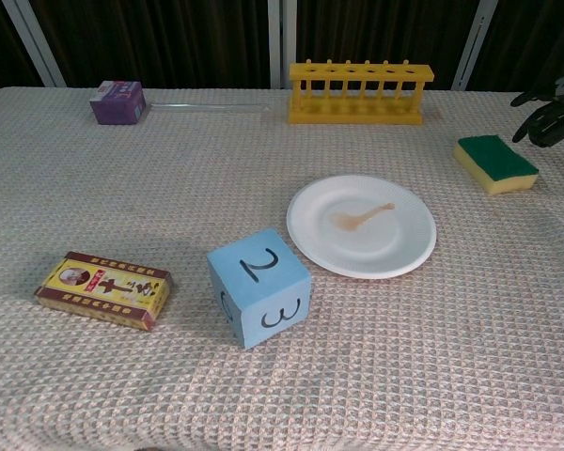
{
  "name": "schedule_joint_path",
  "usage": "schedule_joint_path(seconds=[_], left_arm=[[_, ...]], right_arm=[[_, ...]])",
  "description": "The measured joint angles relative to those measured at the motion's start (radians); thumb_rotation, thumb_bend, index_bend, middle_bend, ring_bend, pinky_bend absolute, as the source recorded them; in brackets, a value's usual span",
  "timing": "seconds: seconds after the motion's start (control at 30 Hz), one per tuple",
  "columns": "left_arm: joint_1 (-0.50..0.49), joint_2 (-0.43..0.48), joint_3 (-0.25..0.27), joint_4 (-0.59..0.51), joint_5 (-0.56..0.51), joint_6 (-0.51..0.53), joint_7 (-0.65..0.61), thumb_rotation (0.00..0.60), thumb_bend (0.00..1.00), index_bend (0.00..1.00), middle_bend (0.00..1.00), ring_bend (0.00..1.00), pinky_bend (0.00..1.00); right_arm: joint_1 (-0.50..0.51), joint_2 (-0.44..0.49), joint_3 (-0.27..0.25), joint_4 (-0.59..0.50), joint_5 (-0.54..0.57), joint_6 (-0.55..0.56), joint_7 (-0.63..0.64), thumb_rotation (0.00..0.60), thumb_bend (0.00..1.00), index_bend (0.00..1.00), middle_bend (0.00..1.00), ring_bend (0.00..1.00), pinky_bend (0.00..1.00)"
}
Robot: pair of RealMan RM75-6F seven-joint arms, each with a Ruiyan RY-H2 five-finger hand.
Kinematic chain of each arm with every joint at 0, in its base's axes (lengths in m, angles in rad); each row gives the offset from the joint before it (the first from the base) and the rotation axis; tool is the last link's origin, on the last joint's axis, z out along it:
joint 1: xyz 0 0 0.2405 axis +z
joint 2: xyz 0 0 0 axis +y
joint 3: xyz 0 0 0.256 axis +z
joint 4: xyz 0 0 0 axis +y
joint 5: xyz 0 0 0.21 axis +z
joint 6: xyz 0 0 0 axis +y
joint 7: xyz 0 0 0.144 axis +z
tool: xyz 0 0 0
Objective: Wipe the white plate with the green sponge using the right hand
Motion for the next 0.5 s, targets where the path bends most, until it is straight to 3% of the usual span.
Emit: schedule_joint_path(seconds=[0.27,0.5], left_arm=[[0.0,0.005,-0.004,-0.004,-0.01,-0.006,0.0,0.6,0.0,0.15,0.1,0.09,0.22],[-0.006,0.007,-0.008,-0.007,-0.007,-0.01,0.0,0.6,0.0,0.15,0.1,0.09,0.22]], right_arm=[[0.038,-0.072,-0.018,0.113,0.003,-0.08,0.055,0.6,0.6,0.0,0.22,0.11,0.15],[0.045,-0.082,0.006,0.081,-0.123,-0.1,0.12,0.6,0.58,0.0,0.2,0.11,0.14]])
